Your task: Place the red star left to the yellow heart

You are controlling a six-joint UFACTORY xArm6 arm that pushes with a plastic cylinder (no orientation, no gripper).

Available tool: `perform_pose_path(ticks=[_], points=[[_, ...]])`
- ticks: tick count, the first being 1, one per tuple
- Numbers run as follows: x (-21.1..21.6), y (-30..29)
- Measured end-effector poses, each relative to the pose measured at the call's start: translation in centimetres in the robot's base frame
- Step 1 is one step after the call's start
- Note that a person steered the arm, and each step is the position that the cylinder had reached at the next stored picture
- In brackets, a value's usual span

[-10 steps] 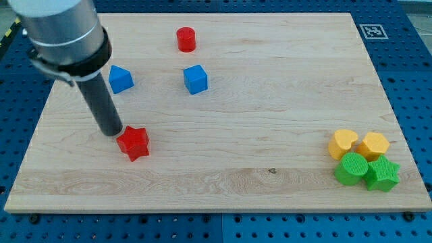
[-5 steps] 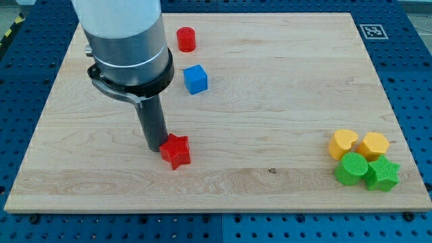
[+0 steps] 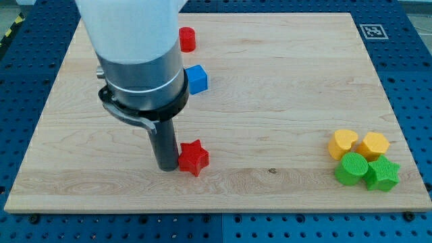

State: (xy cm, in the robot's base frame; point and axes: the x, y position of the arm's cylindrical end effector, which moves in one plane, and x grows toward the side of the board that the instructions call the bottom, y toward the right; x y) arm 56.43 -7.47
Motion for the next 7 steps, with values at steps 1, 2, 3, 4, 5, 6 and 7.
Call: perform_pose_path(ticks=[1, 2, 3, 4, 5, 6, 7], points=[[0.1, 2.2], [0.1, 2.8], [1.0, 3.6], [1.0, 3.8], [1.0, 4.2], [1.0, 4.5], [1.0, 5.5]])
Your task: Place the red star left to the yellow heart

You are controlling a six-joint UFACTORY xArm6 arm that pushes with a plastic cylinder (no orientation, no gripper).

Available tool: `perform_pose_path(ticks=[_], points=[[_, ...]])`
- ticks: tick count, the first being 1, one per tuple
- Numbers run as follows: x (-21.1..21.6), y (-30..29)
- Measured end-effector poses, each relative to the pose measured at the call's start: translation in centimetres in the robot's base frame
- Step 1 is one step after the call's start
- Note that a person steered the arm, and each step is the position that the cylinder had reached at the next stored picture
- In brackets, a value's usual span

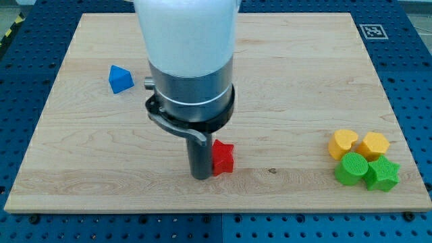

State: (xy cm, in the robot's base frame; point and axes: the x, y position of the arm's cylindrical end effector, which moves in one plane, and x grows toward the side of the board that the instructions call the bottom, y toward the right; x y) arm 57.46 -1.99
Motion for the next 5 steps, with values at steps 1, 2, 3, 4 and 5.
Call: perform_pose_path(ticks=[1, 2, 3, 4, 5], points=[[0.0, 3.0], [0.0, 3.4], [-0.9, 2.7], [-2.0, 2.2], [-2.2, 4.4]])
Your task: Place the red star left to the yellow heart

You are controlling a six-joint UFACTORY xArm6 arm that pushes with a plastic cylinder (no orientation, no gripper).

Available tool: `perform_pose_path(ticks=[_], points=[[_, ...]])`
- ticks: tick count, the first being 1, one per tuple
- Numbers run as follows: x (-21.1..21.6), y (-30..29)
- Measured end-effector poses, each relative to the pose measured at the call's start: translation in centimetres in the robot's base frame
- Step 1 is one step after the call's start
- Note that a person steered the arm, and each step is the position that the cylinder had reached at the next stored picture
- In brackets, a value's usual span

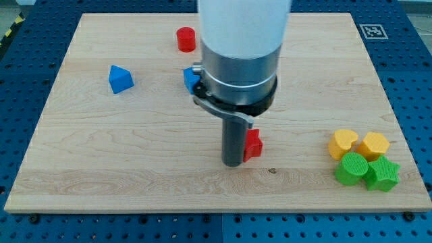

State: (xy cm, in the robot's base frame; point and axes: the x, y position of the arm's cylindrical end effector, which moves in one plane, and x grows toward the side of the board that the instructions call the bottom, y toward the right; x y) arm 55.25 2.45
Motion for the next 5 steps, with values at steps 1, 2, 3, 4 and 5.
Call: perform_pose_path(ticks=[1, 2, 3, 4, 5], points=[[-1.6, -0.1], [-3.5, -0.6], [-3.6, 2.6], [-3.6, 3.2], [-3.1, 3.8]])
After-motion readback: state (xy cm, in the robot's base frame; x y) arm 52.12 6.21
